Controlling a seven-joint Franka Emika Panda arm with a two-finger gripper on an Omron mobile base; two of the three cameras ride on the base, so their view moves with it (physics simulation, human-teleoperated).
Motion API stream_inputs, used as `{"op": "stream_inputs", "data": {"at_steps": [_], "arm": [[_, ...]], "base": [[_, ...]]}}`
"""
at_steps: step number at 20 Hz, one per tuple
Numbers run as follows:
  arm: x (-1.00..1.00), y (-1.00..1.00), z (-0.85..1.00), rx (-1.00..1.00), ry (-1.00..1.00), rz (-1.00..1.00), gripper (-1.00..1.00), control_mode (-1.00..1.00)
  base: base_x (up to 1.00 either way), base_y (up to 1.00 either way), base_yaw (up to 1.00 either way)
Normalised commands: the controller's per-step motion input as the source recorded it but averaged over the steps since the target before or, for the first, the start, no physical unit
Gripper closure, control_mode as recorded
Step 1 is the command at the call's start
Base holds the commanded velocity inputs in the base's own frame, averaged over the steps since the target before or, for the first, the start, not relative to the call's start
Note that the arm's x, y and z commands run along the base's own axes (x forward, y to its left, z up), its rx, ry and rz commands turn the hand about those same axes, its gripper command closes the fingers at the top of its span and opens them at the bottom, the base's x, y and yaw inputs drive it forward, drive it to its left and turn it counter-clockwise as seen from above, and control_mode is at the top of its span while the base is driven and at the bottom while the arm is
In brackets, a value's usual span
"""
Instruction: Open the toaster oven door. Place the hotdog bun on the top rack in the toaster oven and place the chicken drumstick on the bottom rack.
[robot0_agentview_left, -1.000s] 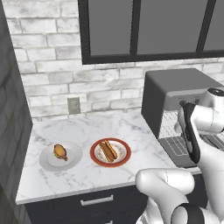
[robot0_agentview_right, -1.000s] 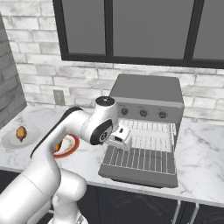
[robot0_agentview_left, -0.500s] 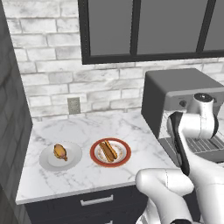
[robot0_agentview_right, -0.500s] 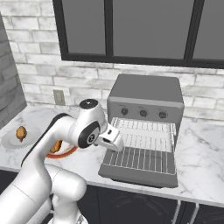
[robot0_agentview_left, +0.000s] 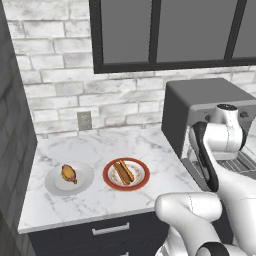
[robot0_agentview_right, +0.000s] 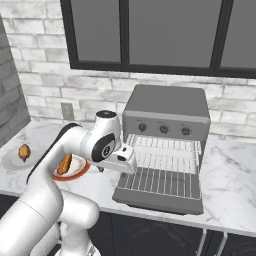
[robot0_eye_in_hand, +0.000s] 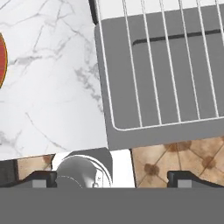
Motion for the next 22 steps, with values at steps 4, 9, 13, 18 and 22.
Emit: {"op": "stream_inputs", "data": {"at_steps": [4,9,13,18,22], "arm": [[0.00,0.22,0.03,0.02,0.18,0.13,-1.00,-1.00],[0.00,0.24,0.00,0.00,0.01,0.03,-1.00,-1.00],[0.00,0.17,0.00,0.00,0.00,0.07,-1.00,-1.00],[-0.03,0.14,0.00,0.00,0.00,0.09,-1.00,-1.00],[-0.07,0.16,0.00,0.00,0.00,0.09,-1.00,-1.00]], "base": [[0.00,0.00,0.00],[0.00,0.00,0.00],[0.00,0.00,0.00],[0.00,0.00,0.00],[0.00,0.00,0.00]]}}
